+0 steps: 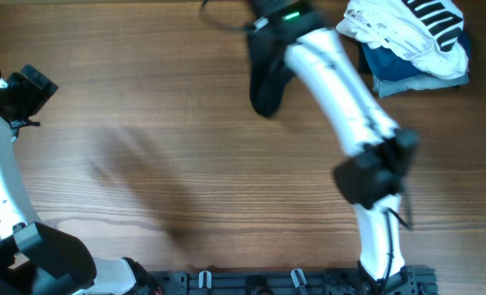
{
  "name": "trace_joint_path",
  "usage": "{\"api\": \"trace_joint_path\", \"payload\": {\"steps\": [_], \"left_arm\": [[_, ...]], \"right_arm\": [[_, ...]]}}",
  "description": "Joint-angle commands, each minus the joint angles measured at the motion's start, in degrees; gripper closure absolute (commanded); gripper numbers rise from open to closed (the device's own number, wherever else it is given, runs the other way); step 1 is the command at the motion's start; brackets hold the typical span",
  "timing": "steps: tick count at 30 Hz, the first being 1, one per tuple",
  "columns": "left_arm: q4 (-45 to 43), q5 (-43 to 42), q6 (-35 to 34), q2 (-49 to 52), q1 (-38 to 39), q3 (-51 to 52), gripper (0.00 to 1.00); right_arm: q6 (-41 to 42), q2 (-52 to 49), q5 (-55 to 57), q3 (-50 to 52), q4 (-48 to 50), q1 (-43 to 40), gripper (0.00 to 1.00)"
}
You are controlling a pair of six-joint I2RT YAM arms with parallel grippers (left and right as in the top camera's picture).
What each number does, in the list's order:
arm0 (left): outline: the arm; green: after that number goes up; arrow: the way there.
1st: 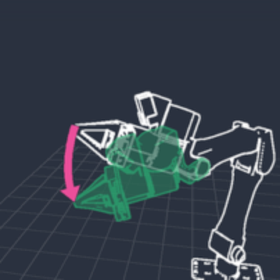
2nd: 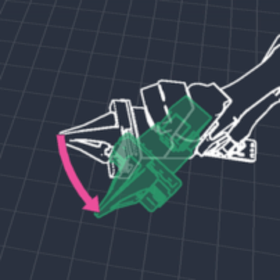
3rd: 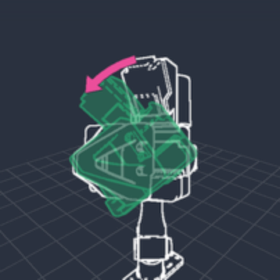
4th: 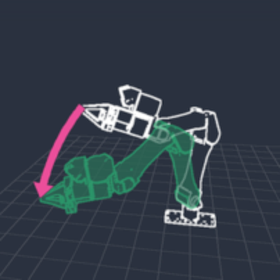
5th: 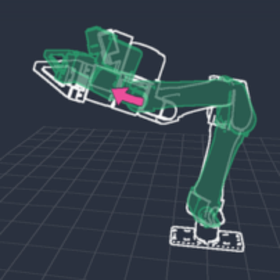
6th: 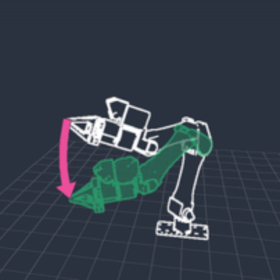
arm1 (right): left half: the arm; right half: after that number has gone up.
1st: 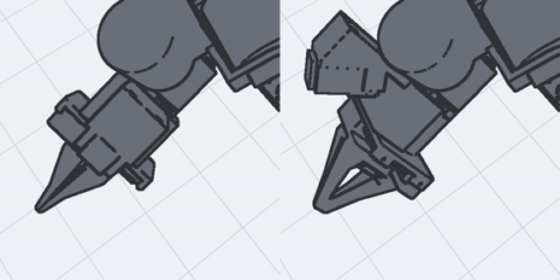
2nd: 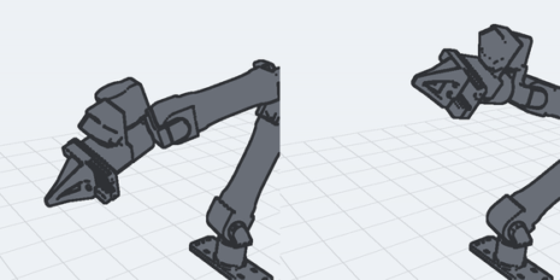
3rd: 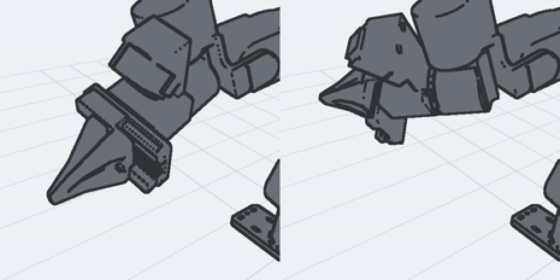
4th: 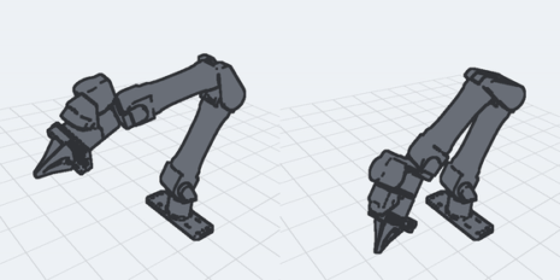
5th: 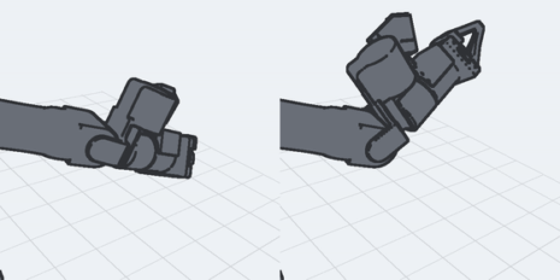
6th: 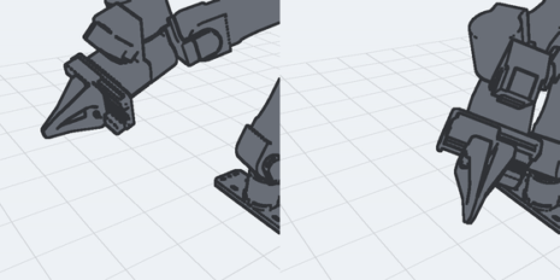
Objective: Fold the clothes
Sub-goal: 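Place the black bundle on top of the clothes stack and release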
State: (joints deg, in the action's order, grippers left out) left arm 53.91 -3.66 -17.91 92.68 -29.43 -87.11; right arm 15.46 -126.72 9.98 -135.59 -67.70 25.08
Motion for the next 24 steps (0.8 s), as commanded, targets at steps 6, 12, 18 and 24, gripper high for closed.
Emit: {"api": "trace_joint_path", "payload": {"steps": [6, 12, 18, 24], "left_arm": [[-0.7, 0.3, 0.9, 0.2, -0.4, -0.1, 0.00], [-1.4, 0.3, 0.9, 1.1, -0.4, -0.1, 0.00], [-1.6, 0.3, 0.9, 4.0, -0.3, -0.1, 0.00], [-2.9, 0.3, 0.9, 6.0, -0.3, -0.1, 0.00]], "right_arm": [[-11.5, 12.0, -0.3, -2.7, 2.3, -21.1, 0.96], [-17.2, 12.1, -2.4, -2.7, 10.1, -32.3, 0.96], [-18.9, 11.6, -2.4, -2.7, 15.7, -42.0, 0.96], [-23.8, 10.7, -3.9, -2.7, 12.0, -45.2, 0.96]]}}
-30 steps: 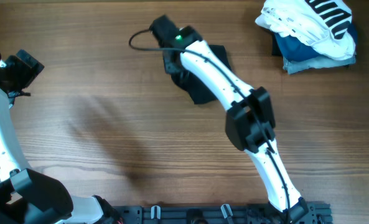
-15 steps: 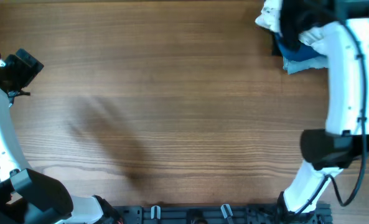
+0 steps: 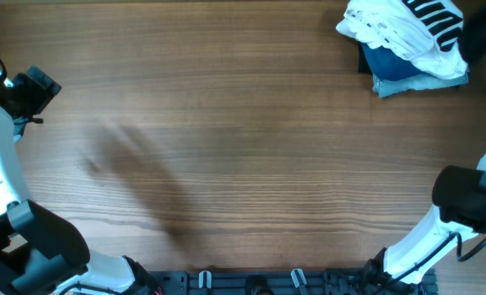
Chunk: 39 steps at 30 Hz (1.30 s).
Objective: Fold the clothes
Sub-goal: 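Place the black bundle on top of the clothes stack and release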
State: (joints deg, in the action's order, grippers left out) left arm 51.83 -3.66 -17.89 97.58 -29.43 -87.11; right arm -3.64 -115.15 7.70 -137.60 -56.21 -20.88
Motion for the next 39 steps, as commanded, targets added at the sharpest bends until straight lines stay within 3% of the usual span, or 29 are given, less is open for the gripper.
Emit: {"api": "trace_joint_path", "payload": {"steps": [1, 8, 14, 20, 29, 32, 34, 35, 38, 39], "left_arm": [[-1.0, 0.3, 0.9, 1.2, -0.3, -0.1, 0.00], [-2.4, 0.3, 0.9, 1.5, -0.3, -0.1, 0.00], [-3.3, 0.3, 0.9, 1.5, -0.3, -0.1, 0.00], [-3.7, 0.3, 0.9, 1.6, -0.3, -0.1, 0.00], [-3.6, 0.3, 0.9, 1.6, -0.3, -0.1, 0.00], [-3.6, 0.3, 0.9, 1.6, -0.3, -0.1, 0.00], [-3.4, 0.2, 0.9, 1.6, -0.3, -0.1, 0.00], [-3.3, 0.1, 0.9, 1.6, -0.3, -0.1, 0.00], [-3.0, 0.1, 0.9, 1.6, -0.3, -0.1, 0.00], [-2.9, 0.0, 0.9, 1.6, -0.3, -0.1, 0.00]], "right_arm": [[-5.4, -1.6, -1.6, -0.7, 0.4, 0.8, 0.96], [-1.3, -7.2, -5.3, -0.7, -6.0, 0.8, 0.96], [3.6, -9.8, -8.3, -0.7, -4.5, 1.7, 0.96], [8.8, -16.2, -10.8, -0.7, 5.8, 5.0, 0.96], [13.3, -26.1, -11.9, -0.7, 29.0, 14.4, 0.95], [14.3, -27.6, -10.1, -0.7, 30.2, 16.0, 0.94], [14.4, -28.8, -9.9, -0.7, 30.0, 16.2, 0.89], [14.6, -29.0, -9.8, -0.7, 29.4, 16.2, 0.76], [14.4, -29.5, -8.2, -0.7, 27.0, 16.0, 0.74], [14.2, -29.5, -7.6, -0.7, 26.5, 15.8, 0.63]]}}
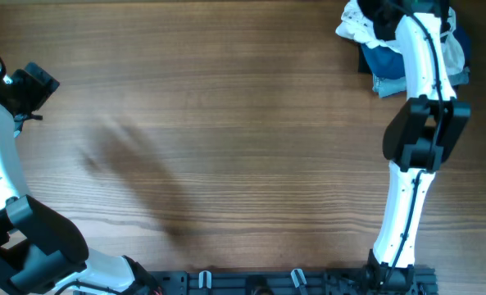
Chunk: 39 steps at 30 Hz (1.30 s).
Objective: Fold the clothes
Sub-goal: 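Place the black bundle on top of the clothes stack and release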
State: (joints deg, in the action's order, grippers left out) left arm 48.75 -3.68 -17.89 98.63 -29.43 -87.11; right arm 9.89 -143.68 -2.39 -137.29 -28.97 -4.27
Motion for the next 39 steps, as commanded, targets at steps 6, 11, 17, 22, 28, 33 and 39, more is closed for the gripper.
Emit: {"api": "trace_joint_path", "payload": {"steps": [6, 11, 17, 22, 28, 33, 39], "left_arm": [[0.3, -2.1, 0.9, 0.5, -0.3, -0.1, 0.00], [0.2, -2.0, 0.9, 0.5, -0.3, -0.1, 0.00], [0.3, -2.0, 0.9, 0.5, -0.3, -0.1, 0.00], [0.4, -2.0, 0.9, 0.5, -0.3, -0.1, 0.00], [0.5, -2.0, 0.9, 0.6, -0.3, -0.1, 0.00], [1.2, -2.1, 0.9, 0.6, -0.3, -0.1, 0.00], [1.6, -2.0, 0.9, 0.6, -0.3, -0.1, 0.00]], "right_arm": [[0.6, 0.3, 2.3, -1.0, -6.3, -1.3, 0.01], [-3.6, 10.0, -3.3, -1.0, -13.5, -1.3, 0.00], [-7.4, 18.8, 1.4, -1.0, -14.8, -1.6, 0.00], [-9.5, 15.8, 2.6, -0.9, -13.6, -3.6, 0.00], [-4.8, 3.6, 3.0, -0.9, -7.1, -7.4, 0.00], [-0.7, -7.5, 3.0, -0.9, -11.7, -9.1, 0.05], [-0.7, -13.8, 2.5, -0.9, -22.0, -9.7, 0.09]]}}
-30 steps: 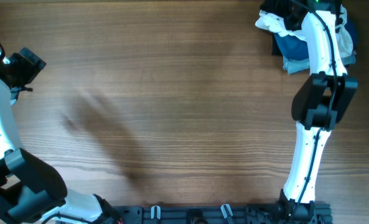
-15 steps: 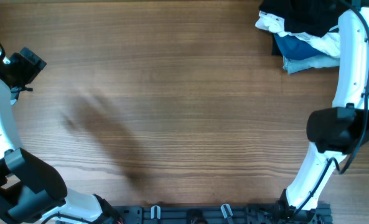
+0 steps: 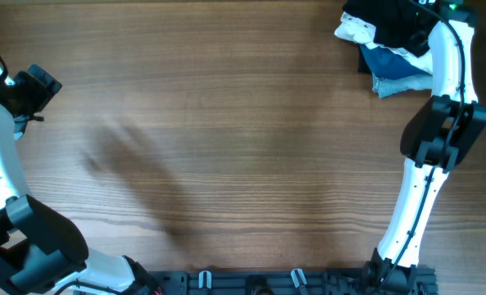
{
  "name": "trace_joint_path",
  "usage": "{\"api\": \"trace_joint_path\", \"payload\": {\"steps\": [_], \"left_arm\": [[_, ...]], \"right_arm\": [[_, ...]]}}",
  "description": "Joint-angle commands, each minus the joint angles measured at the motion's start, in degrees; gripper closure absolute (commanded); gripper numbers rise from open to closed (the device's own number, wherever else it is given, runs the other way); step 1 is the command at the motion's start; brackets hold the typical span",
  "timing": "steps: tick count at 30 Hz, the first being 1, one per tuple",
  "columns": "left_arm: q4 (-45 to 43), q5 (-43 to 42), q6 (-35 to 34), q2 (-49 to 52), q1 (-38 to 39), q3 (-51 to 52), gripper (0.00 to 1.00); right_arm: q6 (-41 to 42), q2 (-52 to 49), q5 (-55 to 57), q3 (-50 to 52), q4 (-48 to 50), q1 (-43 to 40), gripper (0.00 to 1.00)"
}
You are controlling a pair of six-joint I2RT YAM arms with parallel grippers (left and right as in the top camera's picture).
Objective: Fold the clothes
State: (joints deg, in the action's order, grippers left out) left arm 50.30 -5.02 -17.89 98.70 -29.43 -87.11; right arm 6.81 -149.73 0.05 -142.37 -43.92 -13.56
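Observation:
A pile of clothes lies at the table's back right corner. A white garment [image 3: 353, 31] sits on top of a blue one [image 3: 397, 67]. My right gripper [image 3: 383, 18] is over the top of the pile and hides most of the white garment. Its fingers cannot be made out against the dark wrist. The right arm [image 3: 449, 74] runs up the right side from the front edge. My left gripper [image 3: 36, 86] hangs at the far left edge, far from the pile. How its jaws stand is not visible.
The wooden table [image 3: 226, 147] stretches between the two arms. A black rail [image 3: 267, 283] with the arm bases runs along the front edge. The left arm [image 3: 1, 172] stands along the left edge.
The right forearm has shifted to the right, and the gripper head now covers more of the white garment. The pile and the left arm have not moved.
At first the right arm reached across to the table's back middle, away from the pile. Then it was out at the right edge with the pile uncovered. After that it was over the pile, and it is still there now. The left arm barely moved.

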Motion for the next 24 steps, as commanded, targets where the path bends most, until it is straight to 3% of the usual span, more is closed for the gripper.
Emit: {"api": "trace_joint_path", "payload": {"steps": [1, 4, 9, 13, 20, 22, 24], "left_arm": [[0.1, -0.7, 0.9, 0.5, -0.3, -0.1, 0.00], [0.1, -0.7, 0.9, 0.5, -0.3, -0.1, 0.00], [0.1, -0.7, 0.9, 0.5, -0.3, -0.1, 0.00], [0.1, -0.7, 0.9, 0.5, -0.3, -0.1, 0.00], [0.1, -0.7, 0.9, 0.5, -0.3, -0.1, 0.00], [0.1, -0.7, 0.9, 0.5, -0.3, -0.1, 0.00], [0.1, -0.7, 0.9, 0.5, -0.3, -0.1, 0.00]], "right_arm": [[2.4, -6.8, -0.2, 4.1, -8.0, -0.5, 0.09], [2.3, -1.7, -1.8, 4.0, -9.7, -0.6, 0.08], [0.2, 15.4, -6.1, 4.0, -13.0, -0.6, 0.01], [-0.9, 34.0, -6.1, 4.0, -23.3, -0.4, 0.00], [-0.4, 53.6, -12.1, 4.0, -42.0, -0.2, 0.00], [4.1, 57.4, -16.1, 4.1, -48.2, -0.2, 0.00], [9.1, 60.6, -16.6, 4.2, -46.5, -0.2, 0.00]]}}
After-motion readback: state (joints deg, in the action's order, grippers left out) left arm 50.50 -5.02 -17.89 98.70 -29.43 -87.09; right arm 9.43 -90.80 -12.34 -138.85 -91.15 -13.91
